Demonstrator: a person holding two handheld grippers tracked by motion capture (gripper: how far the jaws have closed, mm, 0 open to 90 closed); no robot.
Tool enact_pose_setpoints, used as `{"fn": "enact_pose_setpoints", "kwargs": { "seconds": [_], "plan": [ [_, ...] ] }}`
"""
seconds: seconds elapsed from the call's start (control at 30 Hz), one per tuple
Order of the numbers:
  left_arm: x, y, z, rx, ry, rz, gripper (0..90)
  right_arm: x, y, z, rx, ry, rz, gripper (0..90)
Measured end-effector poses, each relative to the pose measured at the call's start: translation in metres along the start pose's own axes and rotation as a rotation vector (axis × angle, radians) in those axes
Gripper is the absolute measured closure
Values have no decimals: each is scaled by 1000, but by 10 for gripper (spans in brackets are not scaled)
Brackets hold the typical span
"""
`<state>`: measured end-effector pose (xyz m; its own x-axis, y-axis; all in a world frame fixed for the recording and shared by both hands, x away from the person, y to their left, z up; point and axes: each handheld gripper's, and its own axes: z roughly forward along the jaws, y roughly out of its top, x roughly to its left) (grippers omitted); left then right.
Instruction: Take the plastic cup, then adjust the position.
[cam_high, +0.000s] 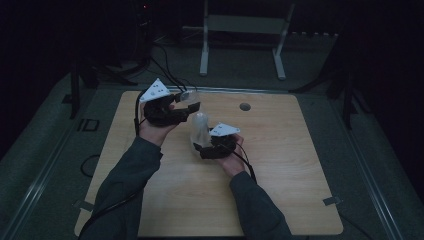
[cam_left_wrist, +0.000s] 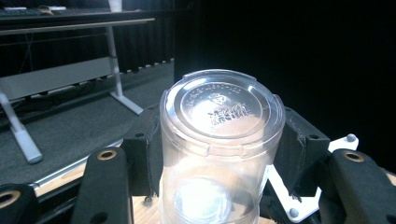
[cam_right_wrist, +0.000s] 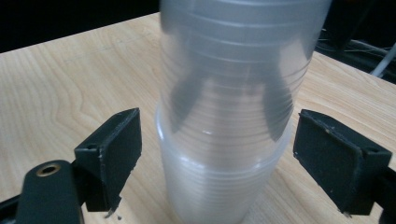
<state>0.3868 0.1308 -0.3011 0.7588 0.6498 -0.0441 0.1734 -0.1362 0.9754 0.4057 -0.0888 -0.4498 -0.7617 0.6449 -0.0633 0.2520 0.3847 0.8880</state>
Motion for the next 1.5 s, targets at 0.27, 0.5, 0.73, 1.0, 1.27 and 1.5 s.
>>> {"fn": "enact_pose_setpoints", "kwargs": {
  "seconds": [0.27,0.5,0.73,1.0,1.27,1.5],
  "plan": [
    [1,0,-10,-11,-2,-10,411,-2,1,-15,-3,-3,-3,153],
    [2,0,-17,-16,-9,-11,411,-7,-2,-27,1,-1,4,157],
    [3,-1,-19,-15,-9,-10,411,-12,-8,-36,13,-14,14,157],
    [2,-9,-24,-11,-6,-14,411,-15,-10,-42,18,-15,13,157],
    [2,-13,-31,-14,-4,-16,412,-16,-12,-44,23,-16,18,157],
    [2,-17,-35,-21,-11,-23,411,-15,-14,-48,44,-11,10,157]
  ]
}}
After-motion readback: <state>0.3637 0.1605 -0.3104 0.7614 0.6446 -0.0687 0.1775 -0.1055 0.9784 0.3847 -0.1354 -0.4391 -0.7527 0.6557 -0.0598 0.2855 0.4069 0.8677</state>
